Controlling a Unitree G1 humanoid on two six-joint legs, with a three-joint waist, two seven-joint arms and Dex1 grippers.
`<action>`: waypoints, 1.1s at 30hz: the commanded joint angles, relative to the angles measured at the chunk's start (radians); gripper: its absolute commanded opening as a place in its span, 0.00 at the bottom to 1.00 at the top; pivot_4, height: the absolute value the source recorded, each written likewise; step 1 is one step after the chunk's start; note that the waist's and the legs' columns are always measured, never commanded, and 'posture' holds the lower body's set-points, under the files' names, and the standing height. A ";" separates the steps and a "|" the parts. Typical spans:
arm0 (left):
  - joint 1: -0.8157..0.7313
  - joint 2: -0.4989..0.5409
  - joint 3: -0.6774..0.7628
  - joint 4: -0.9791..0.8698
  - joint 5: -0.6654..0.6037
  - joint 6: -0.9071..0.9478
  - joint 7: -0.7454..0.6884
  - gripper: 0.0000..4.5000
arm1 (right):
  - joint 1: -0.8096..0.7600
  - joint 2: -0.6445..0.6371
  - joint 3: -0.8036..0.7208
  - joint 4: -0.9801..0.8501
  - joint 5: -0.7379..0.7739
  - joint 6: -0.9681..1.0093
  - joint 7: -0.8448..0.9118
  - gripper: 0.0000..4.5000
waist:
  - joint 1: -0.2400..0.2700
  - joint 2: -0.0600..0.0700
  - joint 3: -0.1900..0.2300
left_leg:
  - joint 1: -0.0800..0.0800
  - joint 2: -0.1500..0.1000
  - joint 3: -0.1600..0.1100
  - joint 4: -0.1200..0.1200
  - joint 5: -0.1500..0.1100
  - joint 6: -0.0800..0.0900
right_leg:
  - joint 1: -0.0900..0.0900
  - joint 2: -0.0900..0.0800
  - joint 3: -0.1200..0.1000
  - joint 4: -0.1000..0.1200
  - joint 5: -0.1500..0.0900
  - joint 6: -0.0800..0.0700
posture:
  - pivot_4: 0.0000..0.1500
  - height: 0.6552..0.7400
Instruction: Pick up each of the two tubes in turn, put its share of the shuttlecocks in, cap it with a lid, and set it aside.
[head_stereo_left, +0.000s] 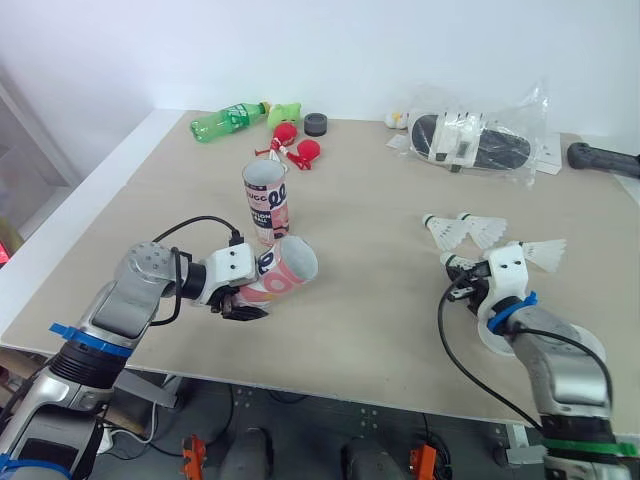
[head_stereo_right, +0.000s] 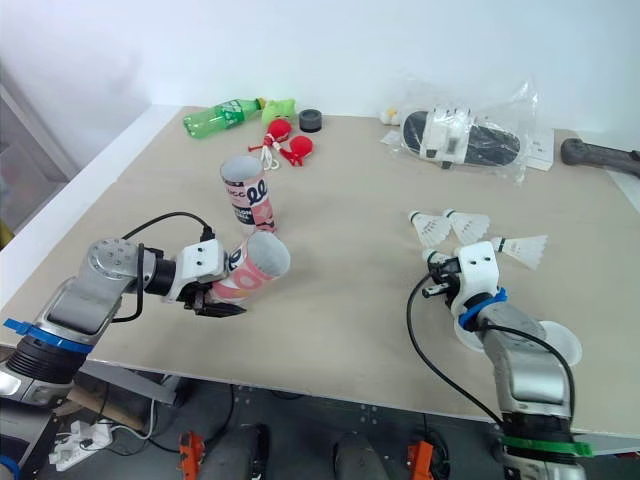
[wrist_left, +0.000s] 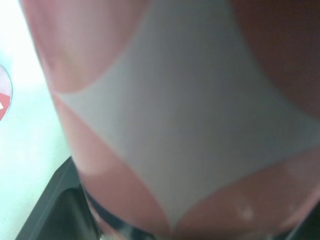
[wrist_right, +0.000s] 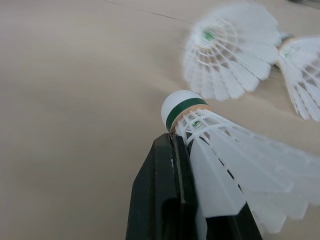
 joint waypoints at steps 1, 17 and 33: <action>0.031 -0.017 -0.072 0.028 0.004 0.002 -0.010 0.73 | 0.001 -0.097 -0.066 -0.190 0.118 0.089 0.099 0.01 | 0.000 0.000 0.000 | 0.000 0.000 0.000 0.000 0.000 0.000 | 0.000 0.000 0.000 0.000 0.000 0.000 | 1.00 1.00; 0.011 -0.046 -0.086 0.081 0.019 -0.038 -0.011 0.73 | -0.672 -0.248 0.439 -0.245 0.173 0.108 0.505 0.01 | 0.001 0.001 0.000 | 0.000 0.001 -0.002 -0.001 0.000 0.001 | 0.001 -0.005 -0.009 -0.009 0.000 -0.002 | 1.00 1.00; 0.074 -0.031 -0.064 0.000 0.006 0.009 0.026 0.73 | -0.791 -0.109 0.688 -0.150 -0.064 -0.016 0.636 0.20 | 0.006 0.000 0.000 | -0.005 0.000 -0.004 -0.002 0.001 0.002 | 0.004 -0.008 -0.018 -0.012 0.000 -0.004 | 1.00 1.00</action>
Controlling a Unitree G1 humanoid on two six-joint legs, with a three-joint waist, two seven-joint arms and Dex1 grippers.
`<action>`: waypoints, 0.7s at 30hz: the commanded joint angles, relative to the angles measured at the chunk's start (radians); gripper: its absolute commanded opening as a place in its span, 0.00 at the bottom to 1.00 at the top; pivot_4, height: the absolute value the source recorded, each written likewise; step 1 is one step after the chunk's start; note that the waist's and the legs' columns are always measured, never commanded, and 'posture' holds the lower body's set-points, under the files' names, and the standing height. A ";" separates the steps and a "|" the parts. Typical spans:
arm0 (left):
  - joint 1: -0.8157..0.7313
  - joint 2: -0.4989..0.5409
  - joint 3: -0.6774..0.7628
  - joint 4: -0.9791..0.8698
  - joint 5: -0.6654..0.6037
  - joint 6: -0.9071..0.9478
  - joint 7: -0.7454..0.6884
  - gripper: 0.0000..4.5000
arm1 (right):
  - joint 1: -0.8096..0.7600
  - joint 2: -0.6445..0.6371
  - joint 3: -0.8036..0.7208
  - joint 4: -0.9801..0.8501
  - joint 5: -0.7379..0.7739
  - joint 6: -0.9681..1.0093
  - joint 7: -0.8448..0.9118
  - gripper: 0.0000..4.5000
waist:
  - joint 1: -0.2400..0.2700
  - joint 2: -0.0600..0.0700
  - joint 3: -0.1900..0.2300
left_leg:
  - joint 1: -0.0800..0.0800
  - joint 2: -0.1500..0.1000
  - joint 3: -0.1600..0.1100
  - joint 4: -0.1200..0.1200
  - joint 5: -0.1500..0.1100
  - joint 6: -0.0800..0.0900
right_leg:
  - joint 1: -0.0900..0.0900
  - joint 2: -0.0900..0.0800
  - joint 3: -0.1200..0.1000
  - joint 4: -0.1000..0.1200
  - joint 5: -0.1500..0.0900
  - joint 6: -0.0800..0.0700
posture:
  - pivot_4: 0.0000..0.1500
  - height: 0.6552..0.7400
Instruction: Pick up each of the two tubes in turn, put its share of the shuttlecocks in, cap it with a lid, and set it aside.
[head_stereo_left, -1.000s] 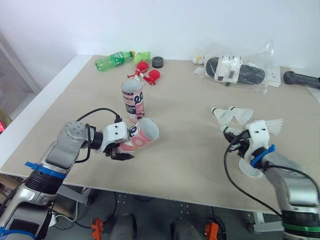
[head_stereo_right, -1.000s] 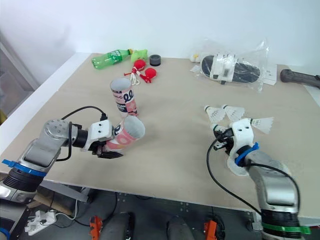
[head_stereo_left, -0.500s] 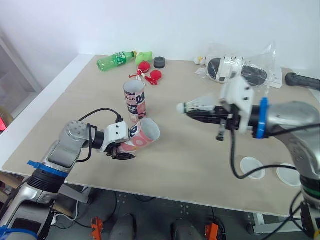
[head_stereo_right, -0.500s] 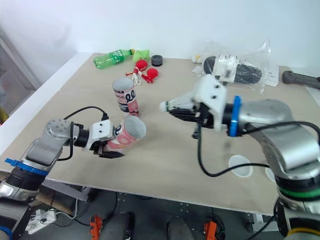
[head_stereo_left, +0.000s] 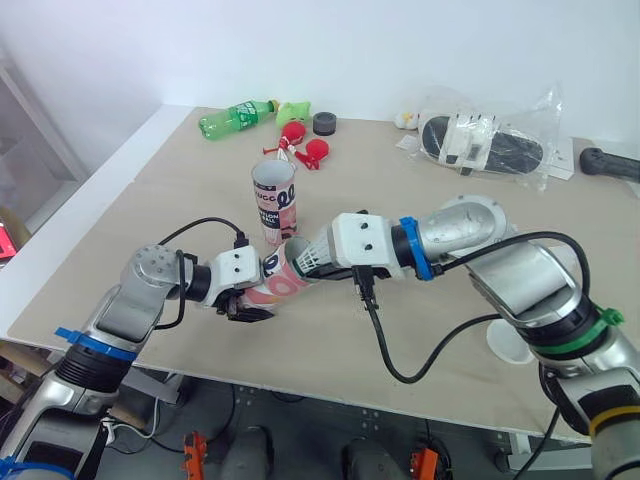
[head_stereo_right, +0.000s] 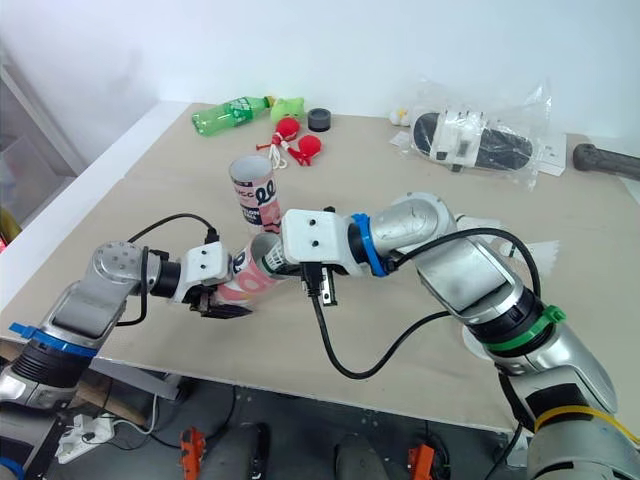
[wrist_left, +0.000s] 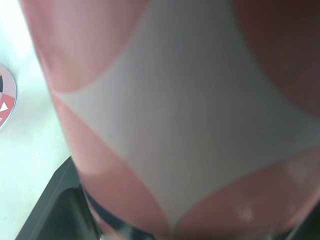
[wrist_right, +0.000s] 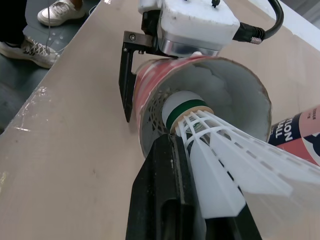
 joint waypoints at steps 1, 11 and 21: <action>0.050 -0.009 -0.068 0.024 0.005 0.029 0.001 0.73 | -0.043 0.008 -0.042 -0.014 0.015 -0.004 0.038 0.31 | 0.000 0.000 0.000 | 0.000 0.000 0.000 0.000 0.000 0.000 | 0.000 0.000 0.000 0.000 0.000 0.000 | 1.00 1.00; 0.049 -0.009 -0.071 0.025 0.003 0.032 0.008 0.73 | -0.102 -0.052 -0.162 -0.006 0.103 0.037 0.156 0.98 | 0.000 0.000 0.000 | 0.000 0.000 -0.001 -0.001 0.000 0.000 | 0.001 0.000 -0.001 0.000 0.000 0.000 | 1.00 1.00; 0.046 -0.020 -0.076 0.025 0.002 0.034 0.015 0.73 | -0.249 0.011 -0.059 0.250 -0.001 -0.095 0.266 0.16 | -0.003 0.000 0.000 | 0.002 0.001 0.000 -0.001 0.000 0.000 | 0.001 0.000 -0.001 0.000 0.000 -0.001 | 1.00 1.00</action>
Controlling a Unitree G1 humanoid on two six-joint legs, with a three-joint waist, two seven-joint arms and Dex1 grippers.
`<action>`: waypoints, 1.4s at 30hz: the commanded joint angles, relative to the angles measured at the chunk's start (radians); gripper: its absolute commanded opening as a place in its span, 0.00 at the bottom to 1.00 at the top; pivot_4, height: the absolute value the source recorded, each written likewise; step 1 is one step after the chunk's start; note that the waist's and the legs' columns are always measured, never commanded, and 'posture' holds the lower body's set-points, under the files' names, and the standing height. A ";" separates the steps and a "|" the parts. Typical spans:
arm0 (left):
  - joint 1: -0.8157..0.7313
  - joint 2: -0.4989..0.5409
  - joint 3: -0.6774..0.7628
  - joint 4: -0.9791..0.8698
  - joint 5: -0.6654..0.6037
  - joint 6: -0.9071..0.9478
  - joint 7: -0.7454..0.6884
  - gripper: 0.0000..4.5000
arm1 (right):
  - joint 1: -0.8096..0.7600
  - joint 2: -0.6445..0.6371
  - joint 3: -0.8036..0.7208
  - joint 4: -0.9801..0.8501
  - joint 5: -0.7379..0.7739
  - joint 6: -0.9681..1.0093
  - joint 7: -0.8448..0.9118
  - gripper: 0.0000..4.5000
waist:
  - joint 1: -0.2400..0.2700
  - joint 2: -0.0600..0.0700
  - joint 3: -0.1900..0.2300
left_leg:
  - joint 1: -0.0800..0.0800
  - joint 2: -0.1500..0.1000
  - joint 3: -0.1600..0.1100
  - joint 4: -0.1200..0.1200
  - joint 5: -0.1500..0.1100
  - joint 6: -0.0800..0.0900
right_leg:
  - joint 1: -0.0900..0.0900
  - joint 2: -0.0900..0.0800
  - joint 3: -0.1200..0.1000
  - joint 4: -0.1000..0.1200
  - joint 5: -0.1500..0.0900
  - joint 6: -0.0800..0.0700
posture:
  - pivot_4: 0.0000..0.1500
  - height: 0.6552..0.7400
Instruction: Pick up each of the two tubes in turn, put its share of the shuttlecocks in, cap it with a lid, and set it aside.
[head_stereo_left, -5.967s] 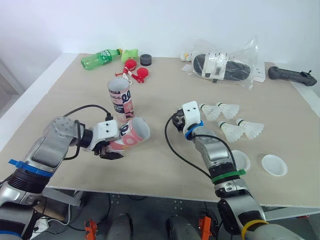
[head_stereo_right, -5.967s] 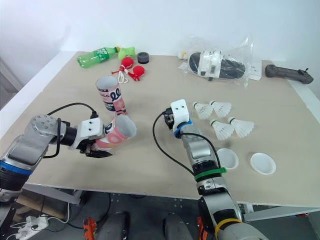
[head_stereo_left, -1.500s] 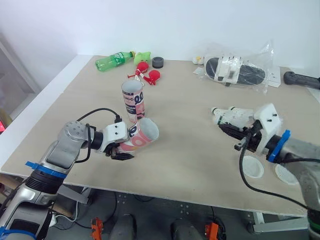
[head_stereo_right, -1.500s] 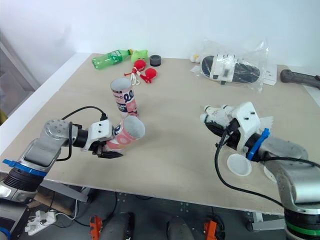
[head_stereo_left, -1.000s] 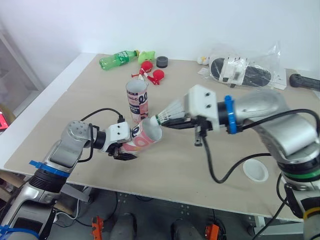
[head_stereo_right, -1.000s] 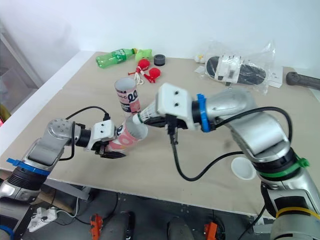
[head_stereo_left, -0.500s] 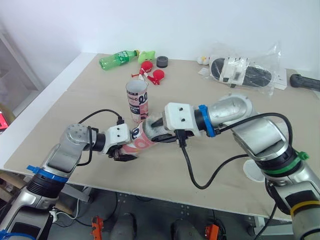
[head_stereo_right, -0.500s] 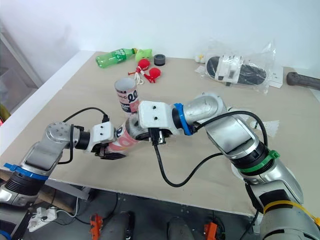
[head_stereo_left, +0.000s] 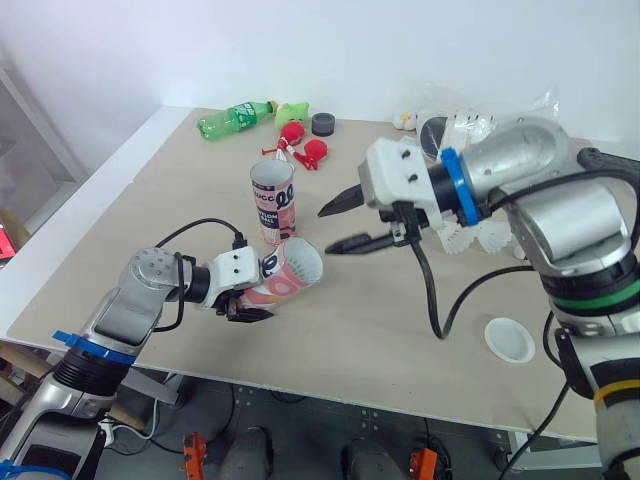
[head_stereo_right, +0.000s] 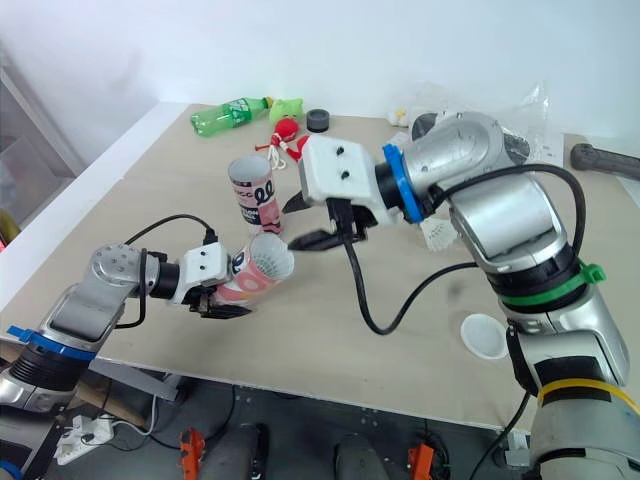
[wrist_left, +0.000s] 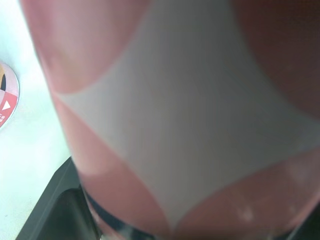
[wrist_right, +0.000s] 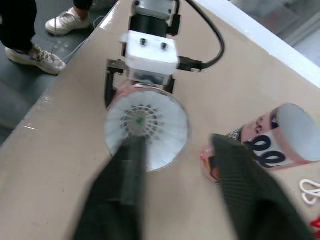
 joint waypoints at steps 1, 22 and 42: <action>0.040 -0.024 -0.076 0.030 0.005 0.027 0.002 0.73 | -0.045 0.044 0.071 0.070 -0.071 -0.081 0.041 0.05 | 0.000 0.000 0.000 | 0.000 0.000 0.000 0.000 0.000 0.000 | 0.000 0.000 0.000 0.000 0.000 0.000 | 1.00 1.00; 0.079 -0.023 -0.065 -0.034 -0.008 0.078 0.033 0.73 | -0.027 0.374 0.330 0.317 -0.387 -0.331 0.059 0.02 | -0.004 0.002 -0.002 | 0.004 0.001 -0.002 0.000 0.000 0.000 | 0.003 0.001 -0.002 0.001 0.000 0.000 | 1.00 1.00; 0.062 -0.025 -0.070 -0.001 -0.004 0.060 0.028 0.73 | -0.071 0.210 0.073 0.108 -0.209 -0.168 0.152 0.02 | 0.001 0.002 -0.004 | 0.003 -0.002 -0.005 -0.006 0.000 0.000 | 0.003 0.000 -0.003 0.001 -0.001 -0.002 | 1.00 1.00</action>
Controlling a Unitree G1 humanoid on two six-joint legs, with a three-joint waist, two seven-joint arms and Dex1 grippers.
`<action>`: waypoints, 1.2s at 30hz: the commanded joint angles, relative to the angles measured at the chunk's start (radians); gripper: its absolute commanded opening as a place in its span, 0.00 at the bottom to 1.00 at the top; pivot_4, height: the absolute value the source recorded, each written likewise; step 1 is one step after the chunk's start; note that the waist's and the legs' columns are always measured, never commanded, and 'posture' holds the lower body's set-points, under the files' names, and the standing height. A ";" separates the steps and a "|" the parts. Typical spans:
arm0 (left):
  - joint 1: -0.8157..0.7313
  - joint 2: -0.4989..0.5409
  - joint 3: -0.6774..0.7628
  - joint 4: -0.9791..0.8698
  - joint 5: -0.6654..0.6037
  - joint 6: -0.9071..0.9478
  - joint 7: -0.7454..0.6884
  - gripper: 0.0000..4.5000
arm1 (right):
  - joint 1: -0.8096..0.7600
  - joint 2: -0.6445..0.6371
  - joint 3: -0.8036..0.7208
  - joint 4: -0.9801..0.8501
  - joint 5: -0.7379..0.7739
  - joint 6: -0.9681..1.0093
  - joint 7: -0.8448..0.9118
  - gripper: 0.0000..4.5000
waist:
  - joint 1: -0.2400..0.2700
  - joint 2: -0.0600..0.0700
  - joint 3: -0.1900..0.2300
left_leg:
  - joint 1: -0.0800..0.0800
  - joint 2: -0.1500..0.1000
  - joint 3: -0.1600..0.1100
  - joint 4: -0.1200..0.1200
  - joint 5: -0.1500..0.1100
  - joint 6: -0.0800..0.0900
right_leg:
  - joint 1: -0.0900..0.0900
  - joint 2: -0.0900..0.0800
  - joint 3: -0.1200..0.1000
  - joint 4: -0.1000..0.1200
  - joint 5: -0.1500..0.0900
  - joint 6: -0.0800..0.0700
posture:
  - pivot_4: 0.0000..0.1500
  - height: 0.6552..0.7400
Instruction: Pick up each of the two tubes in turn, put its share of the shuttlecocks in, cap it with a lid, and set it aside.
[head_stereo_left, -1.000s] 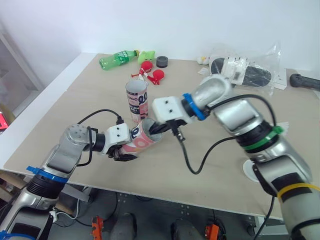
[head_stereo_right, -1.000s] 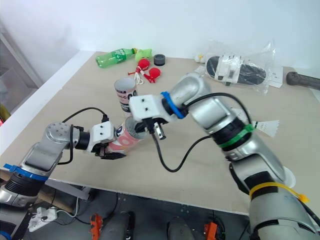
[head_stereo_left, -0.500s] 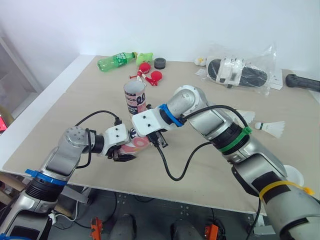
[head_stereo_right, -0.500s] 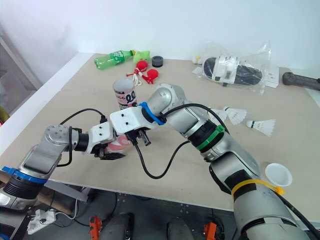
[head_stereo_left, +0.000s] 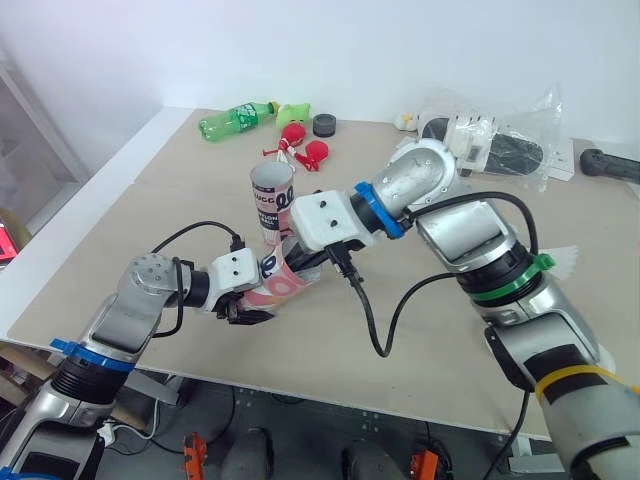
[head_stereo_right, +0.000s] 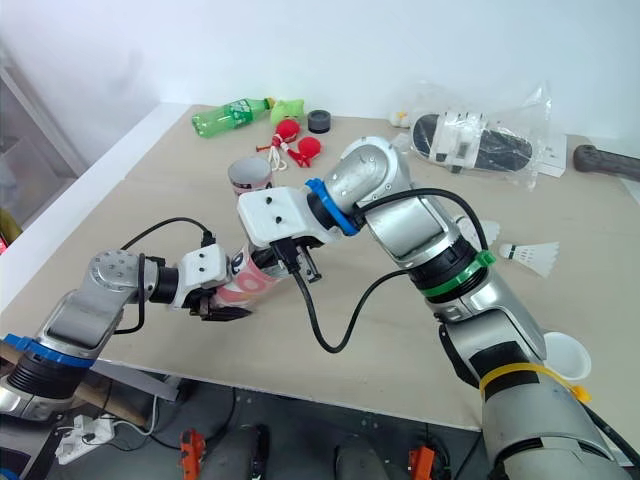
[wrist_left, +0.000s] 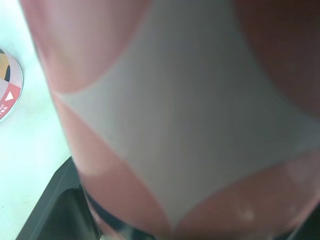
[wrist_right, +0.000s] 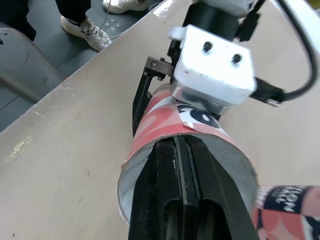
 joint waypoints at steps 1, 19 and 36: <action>0.027 -0.019 -0.085 0.048 0.006 0.004 -0.012 0.73 | -0.040 -0.027 -0.045 -0.012 0.006 -0.005 -0.007 0.02 | 0.000 0.000 0.000 | 0.000 0.000 0.000 0.000 0.000 0.000 | 0.000 0.000 0.000 0.000 -0.001 -0.001 | 1.00 1.00; 0.018 -0.031 -0.093 0.054 0.011 0.000 -0.022 0.73 | -0.054 0.130 0.178 0.225 -0.225 -0.235 -0.087 0.02 | 0.003 -0.001 0.000 | -0.001 0.000 0.002 -0.001 0.002 0.001 | 0.000 -0.002 -0.002 0.000 0.001 0.001 | 1.00 1.00; 0.026 -0.029 -0.094 0.039 0.006 0.012 -0.017 0.73 | -0.086 0.083 0.015 0.127 -0.107 -0.126 0.009 0.02 | 0.002 -0.001 0.000 | 0.002 0.000 0.001 -0.007 0.005 0.000 | 0.002 -0.002 -0.003 0.000 0.001 0.000 | 1.00 1.00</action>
